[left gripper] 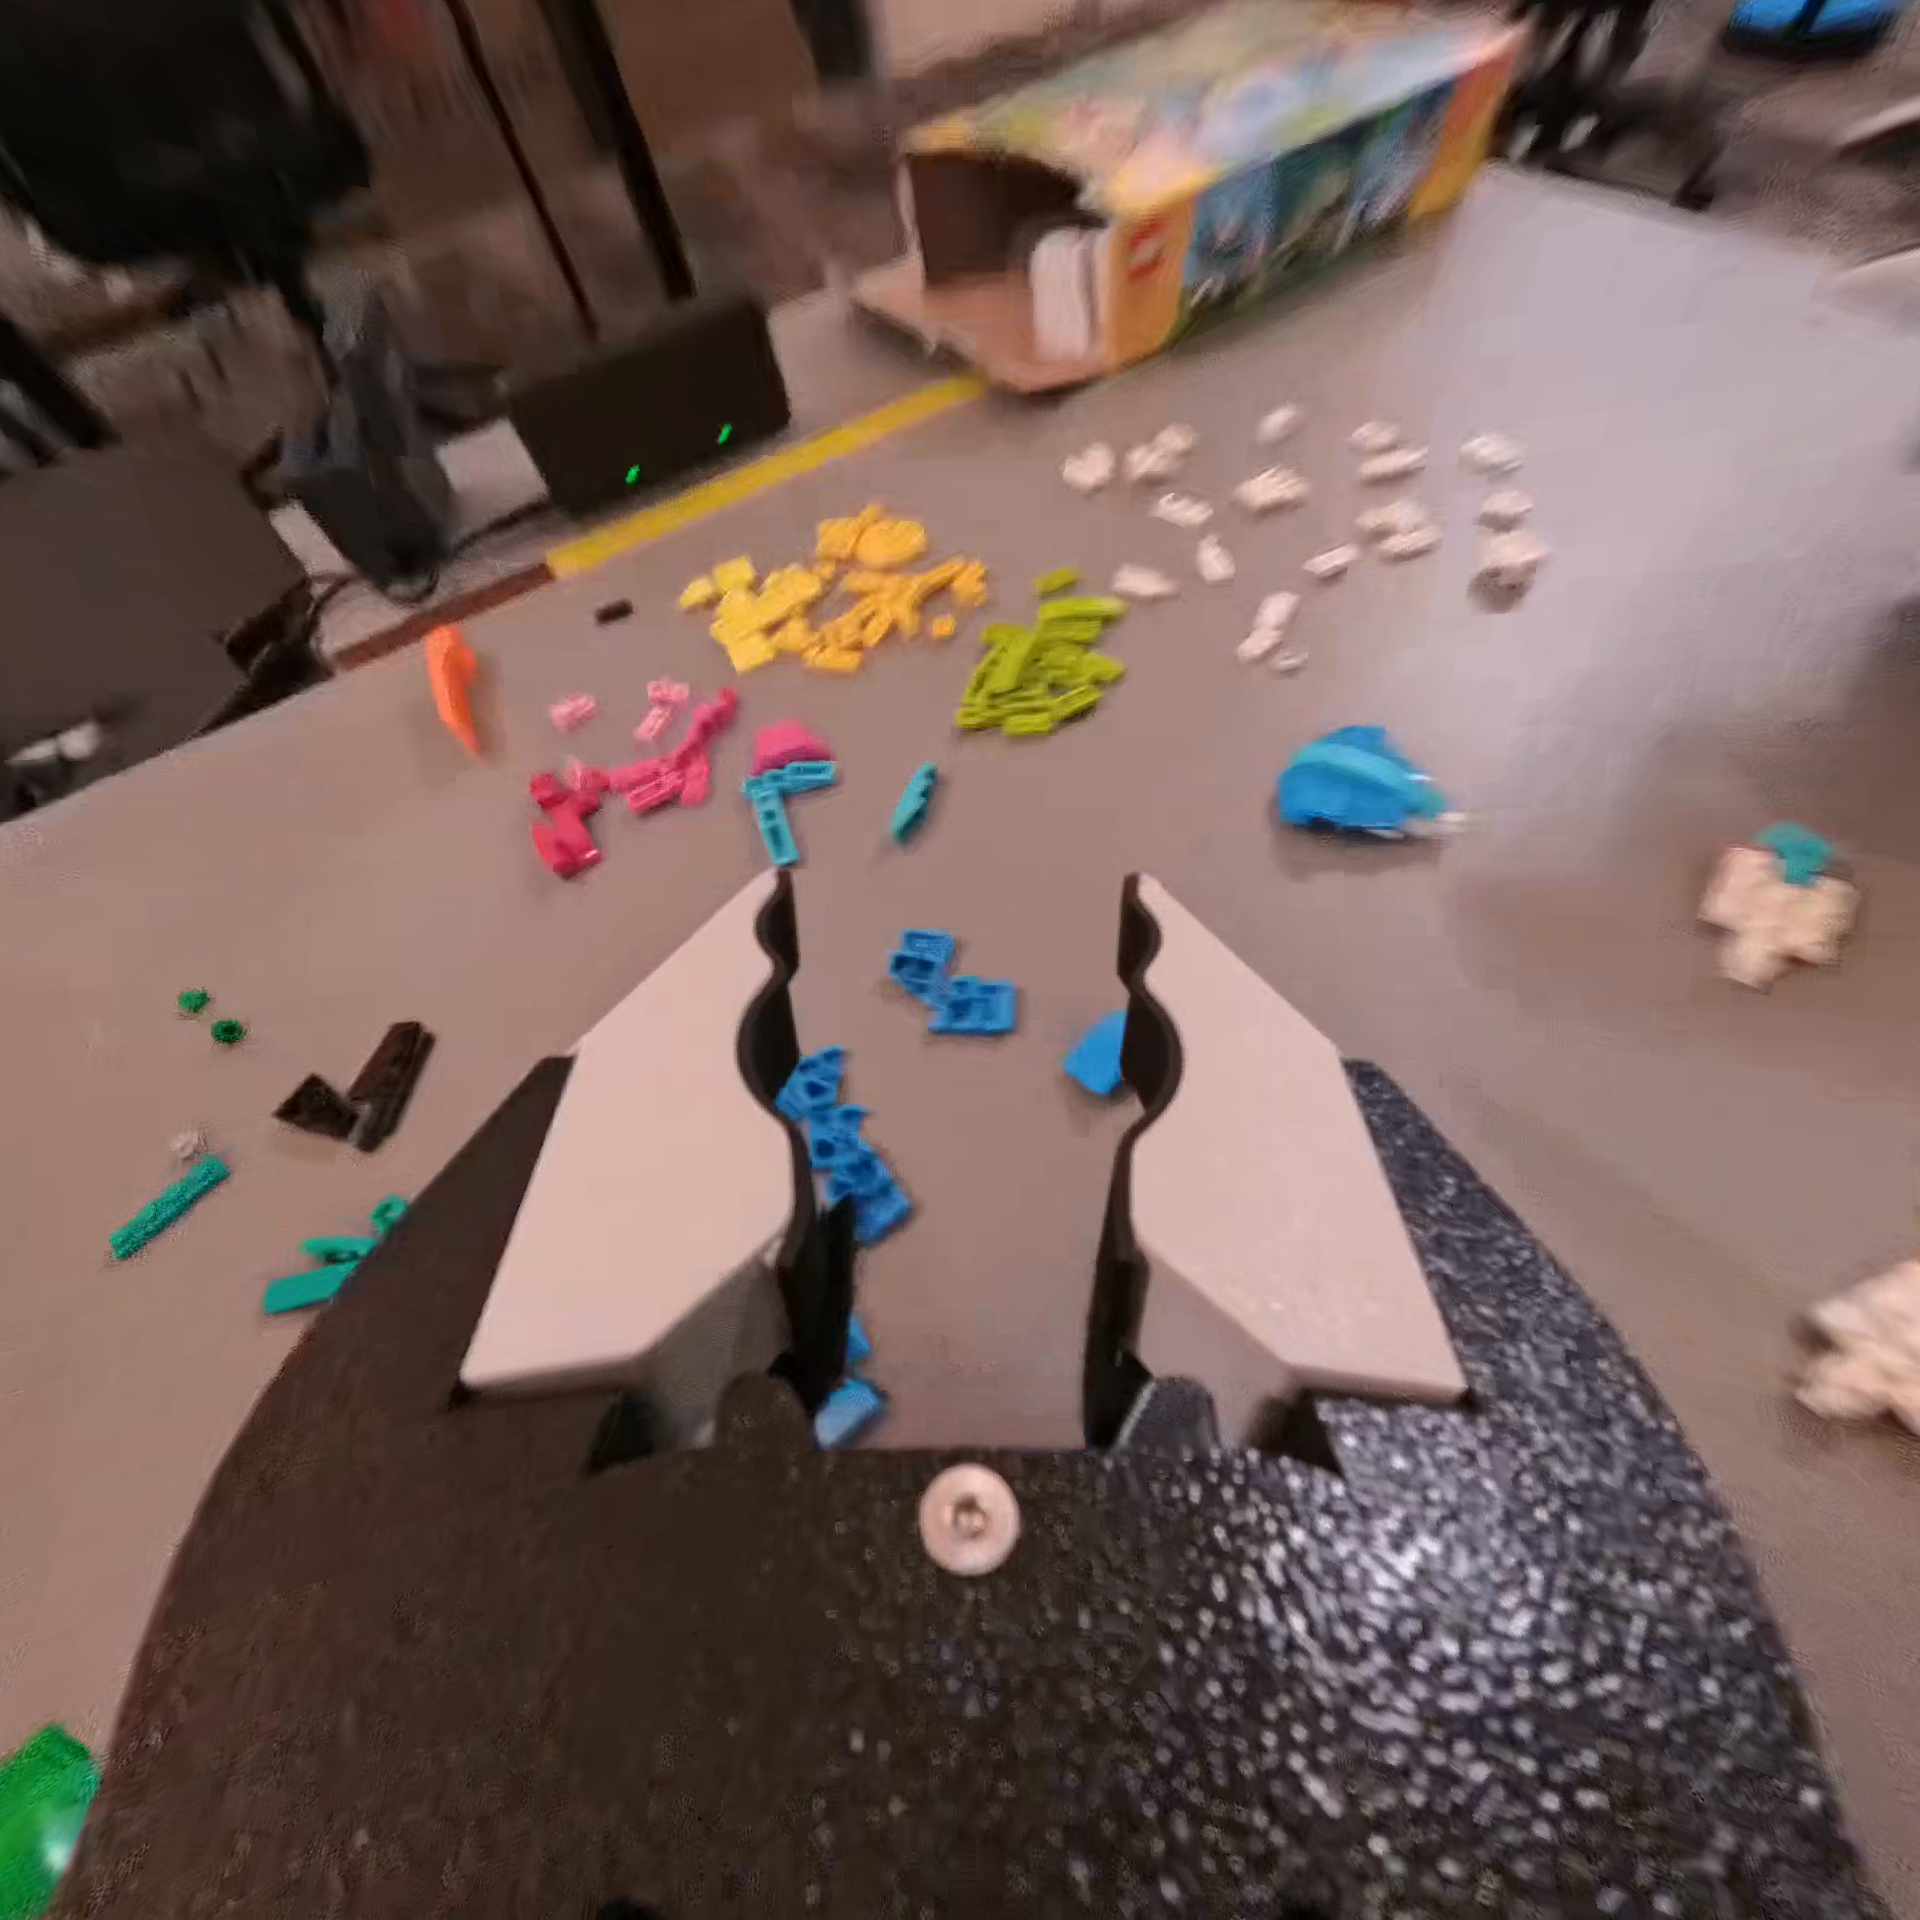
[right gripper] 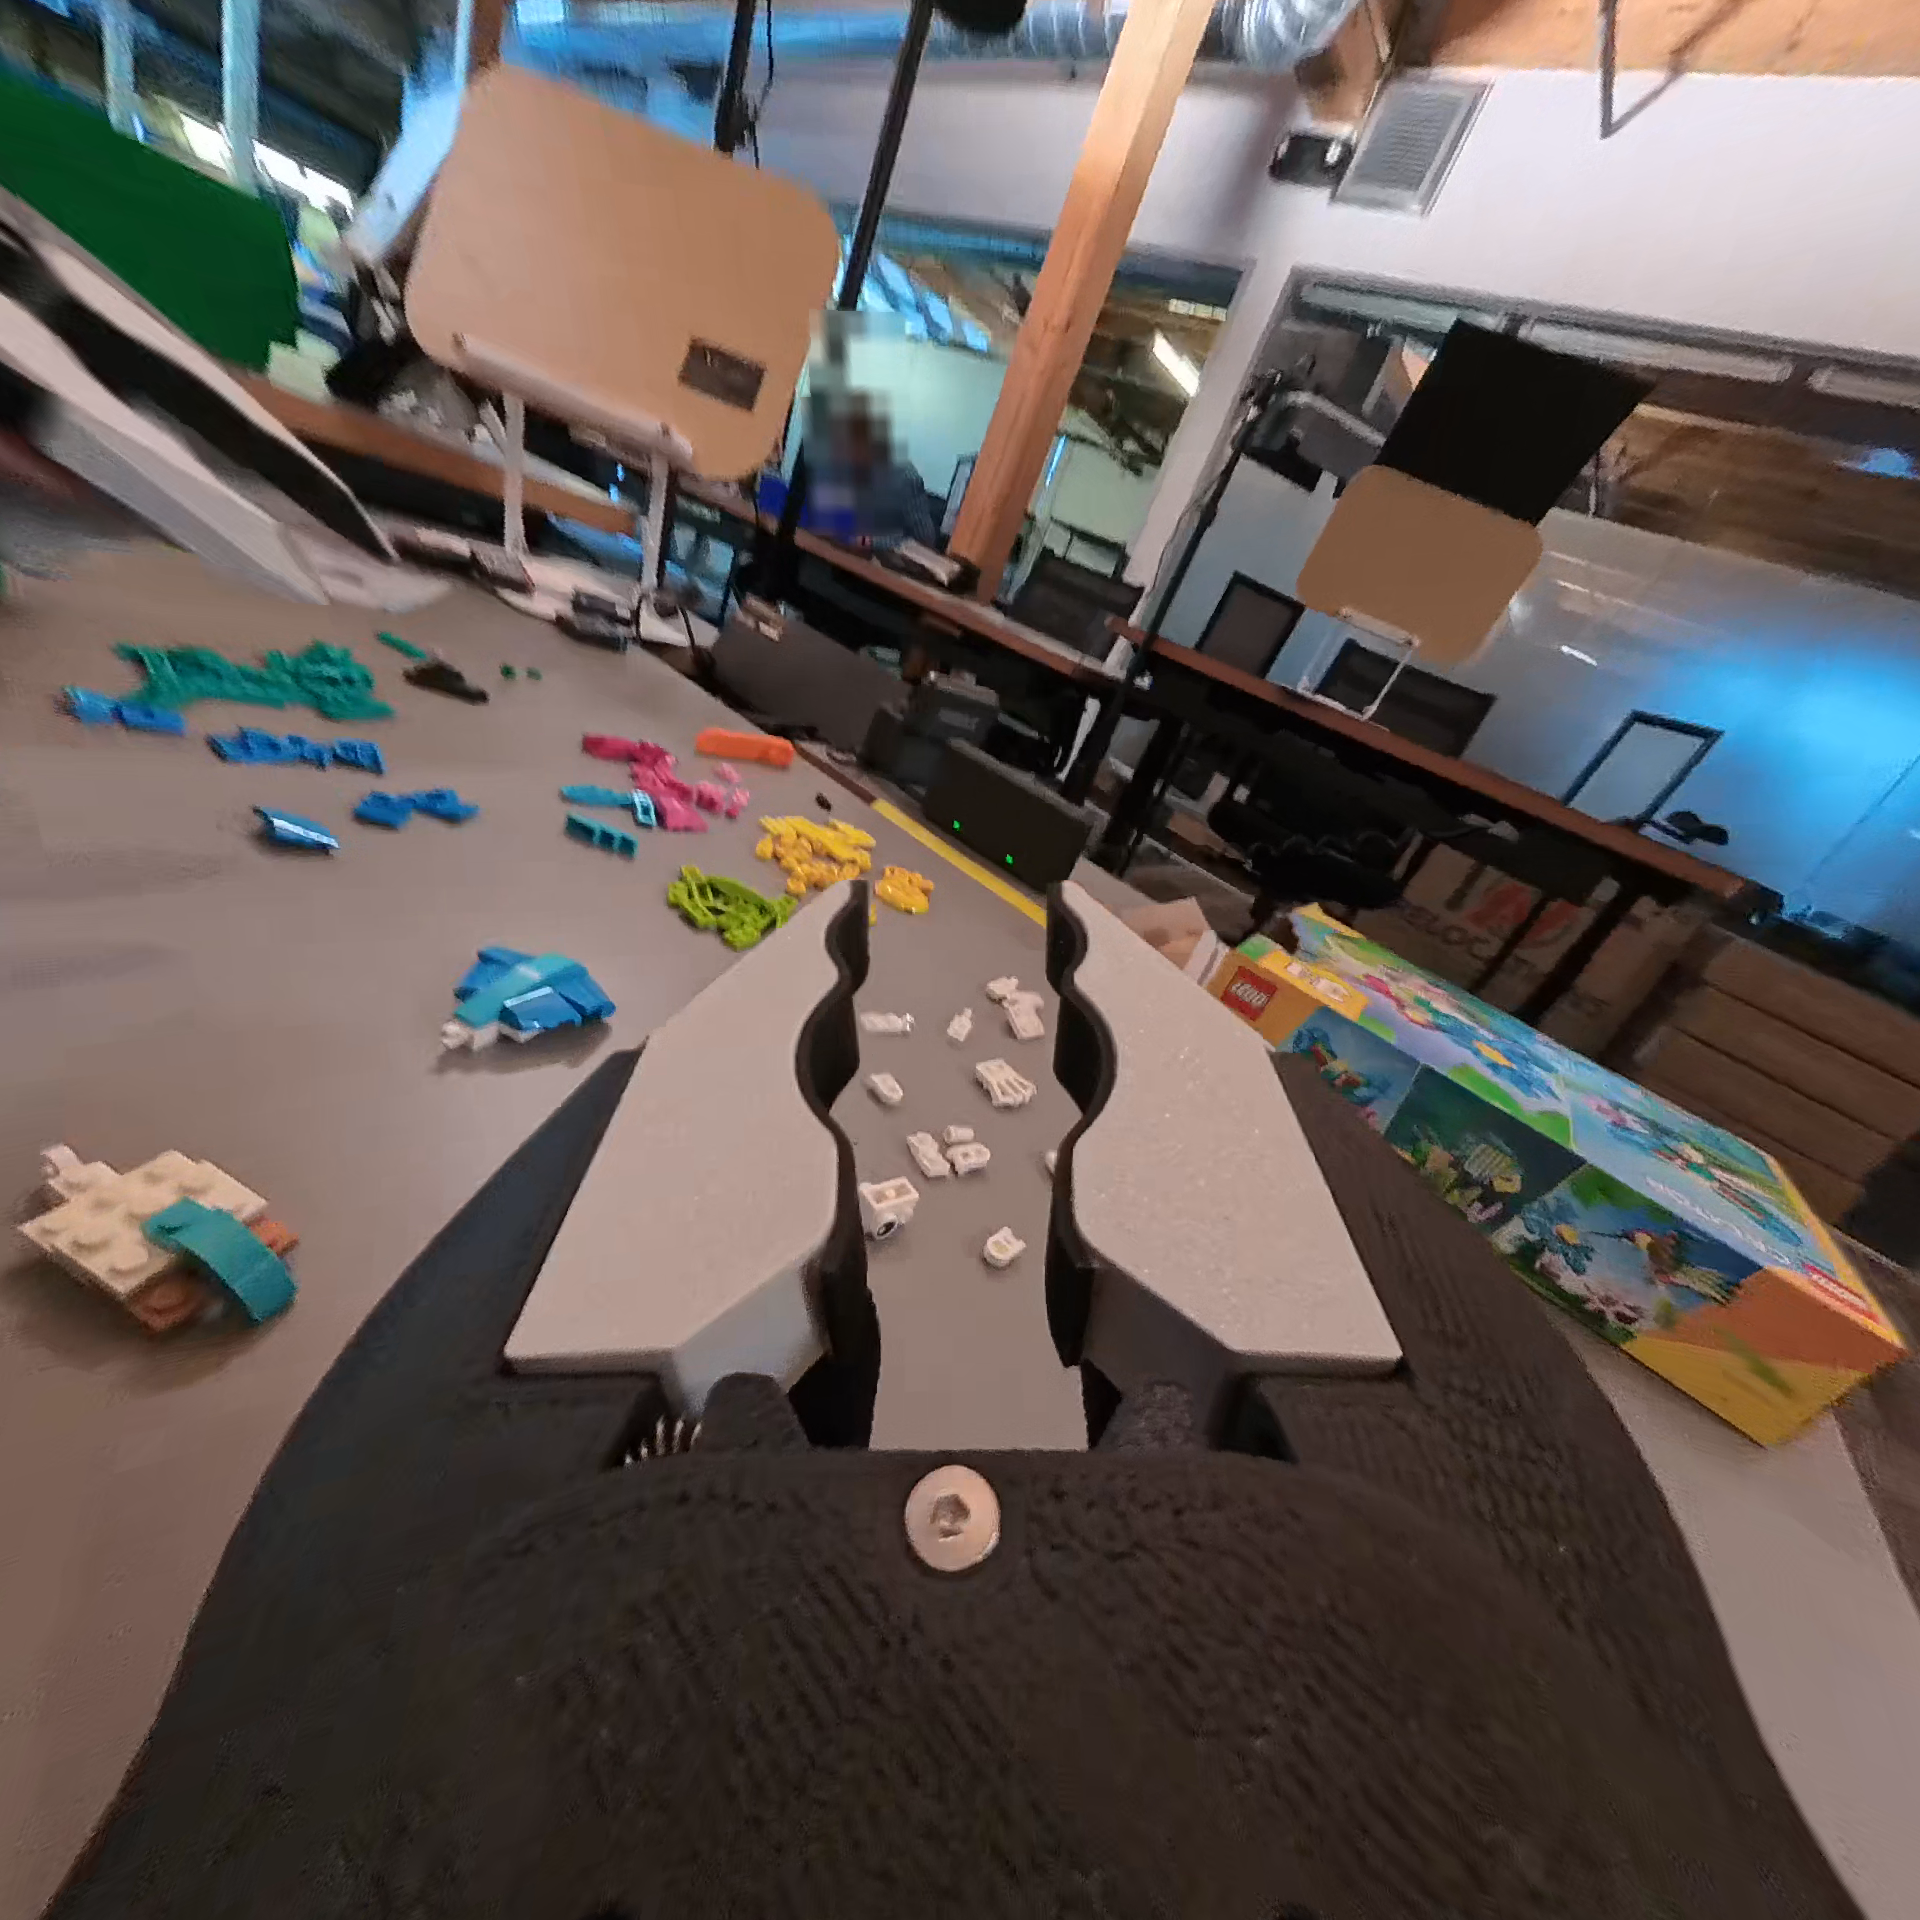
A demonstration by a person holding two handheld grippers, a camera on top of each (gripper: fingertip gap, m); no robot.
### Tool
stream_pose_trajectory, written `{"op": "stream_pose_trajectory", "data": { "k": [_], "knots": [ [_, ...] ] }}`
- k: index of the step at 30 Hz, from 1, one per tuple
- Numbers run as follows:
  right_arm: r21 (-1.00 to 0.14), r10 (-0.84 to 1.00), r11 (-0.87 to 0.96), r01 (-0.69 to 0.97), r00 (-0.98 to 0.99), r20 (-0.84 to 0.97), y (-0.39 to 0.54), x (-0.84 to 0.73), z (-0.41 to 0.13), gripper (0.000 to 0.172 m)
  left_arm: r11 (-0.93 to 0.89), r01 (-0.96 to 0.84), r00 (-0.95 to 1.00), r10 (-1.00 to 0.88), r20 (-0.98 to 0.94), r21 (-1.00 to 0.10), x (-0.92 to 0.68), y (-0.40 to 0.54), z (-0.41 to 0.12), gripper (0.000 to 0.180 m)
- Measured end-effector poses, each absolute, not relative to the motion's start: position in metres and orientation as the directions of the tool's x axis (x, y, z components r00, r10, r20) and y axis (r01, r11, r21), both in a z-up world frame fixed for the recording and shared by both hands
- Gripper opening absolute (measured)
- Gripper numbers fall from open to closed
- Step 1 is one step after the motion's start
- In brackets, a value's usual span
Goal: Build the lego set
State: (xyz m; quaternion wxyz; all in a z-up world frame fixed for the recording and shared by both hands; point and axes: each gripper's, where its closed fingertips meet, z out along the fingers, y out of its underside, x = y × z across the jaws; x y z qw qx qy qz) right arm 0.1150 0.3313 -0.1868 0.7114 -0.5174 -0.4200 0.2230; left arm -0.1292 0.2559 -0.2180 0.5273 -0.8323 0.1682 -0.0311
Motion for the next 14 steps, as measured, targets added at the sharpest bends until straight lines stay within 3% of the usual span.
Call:
{"op": "stream_pose_trajectory", "data": {
  "k": [7, 11, 14],
  "knots": [
    [-0.943, 0.771, 0.333, 0.017, 0.57, 0.283, 0.332, 0.131, -0.177, 0.032, -0.684, -0.181, 0.973, -0.231, -0.025, -0.706, -0.17, 0.336, -0.273, 0.051],
    [-0.945, 0.781, 0.326, 0.008, 0.562, 0.274, 0.331, 0.129, -0.177, 0.032, -0.711, -0.061, 0.975, -0.194, 0.112, -0.701, -0.175, 0.353, -0.289, 0.049],
    [-0.944, 0.784, 0.33, 0.01, 0.554, 0.28, 0.33, 0.127, -0.177, 0.032, -0.728, -0.118, 0.975, -0.214, 0.06, -0.675, -0.177, 0.354, -0.299, 0.044]
  ]
}}
